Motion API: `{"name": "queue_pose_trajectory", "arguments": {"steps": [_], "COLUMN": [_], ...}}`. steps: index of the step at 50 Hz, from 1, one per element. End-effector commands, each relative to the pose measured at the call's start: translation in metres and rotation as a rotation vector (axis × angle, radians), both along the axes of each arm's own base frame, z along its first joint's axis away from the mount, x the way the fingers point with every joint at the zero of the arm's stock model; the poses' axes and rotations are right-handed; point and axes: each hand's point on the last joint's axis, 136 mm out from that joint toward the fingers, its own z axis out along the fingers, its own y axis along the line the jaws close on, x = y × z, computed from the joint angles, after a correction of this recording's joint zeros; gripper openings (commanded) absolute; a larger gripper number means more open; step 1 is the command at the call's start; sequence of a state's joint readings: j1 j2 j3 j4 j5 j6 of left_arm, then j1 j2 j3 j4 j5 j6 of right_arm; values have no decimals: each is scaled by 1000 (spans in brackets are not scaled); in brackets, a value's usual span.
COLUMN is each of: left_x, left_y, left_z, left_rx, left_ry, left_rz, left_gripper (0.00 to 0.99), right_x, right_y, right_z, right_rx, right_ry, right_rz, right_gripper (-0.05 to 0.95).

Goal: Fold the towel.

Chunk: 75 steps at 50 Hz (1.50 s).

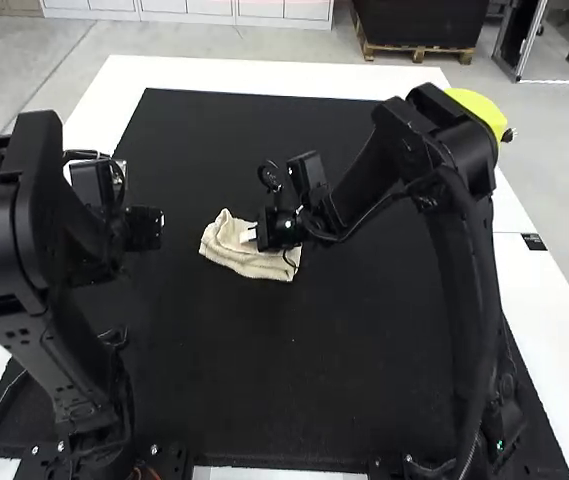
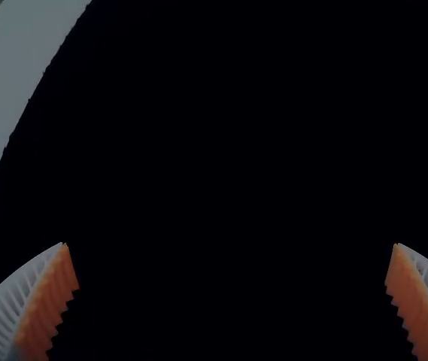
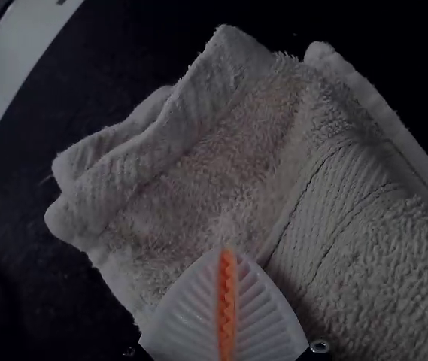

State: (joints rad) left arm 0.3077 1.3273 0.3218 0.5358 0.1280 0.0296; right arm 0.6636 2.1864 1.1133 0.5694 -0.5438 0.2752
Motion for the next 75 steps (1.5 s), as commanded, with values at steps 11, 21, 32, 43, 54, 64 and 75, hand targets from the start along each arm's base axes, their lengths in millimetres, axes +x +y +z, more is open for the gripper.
{"name": "queue_pose_trajectory", "arguments": {"steps": [11,21,32,43,54,64,75], "left_x": [4,3,4,4,4,3,4], "left_y": [0,0,0,0,-1,1,0], "left_z": [19,22,23,24,24,23,24], "left_rx": [11,13,13,11,11,10,10], "left_ry": [-48,-53,-56,-58,-56,-55,-59], "left_rz": [-7,-7,-7,-6,-7,-3,-5], "left_gripper": [964,964,964,962,964,964,964], "right_x": [-6,-13,1,7,6,7,1], "right_y": [10,15,26,34,40,43,57], "right_z": [-20,-31,25,43,38,26,17], "right_rx": [-5,-19,41,54,51,42,39], "right_ry": [8,13,-35,-50,-47,-36,-33], "right_rz": [24,37,25,30,37,40,66], "right_gripper": [-26,-26,-26,-26,-26,-26,-26]}}
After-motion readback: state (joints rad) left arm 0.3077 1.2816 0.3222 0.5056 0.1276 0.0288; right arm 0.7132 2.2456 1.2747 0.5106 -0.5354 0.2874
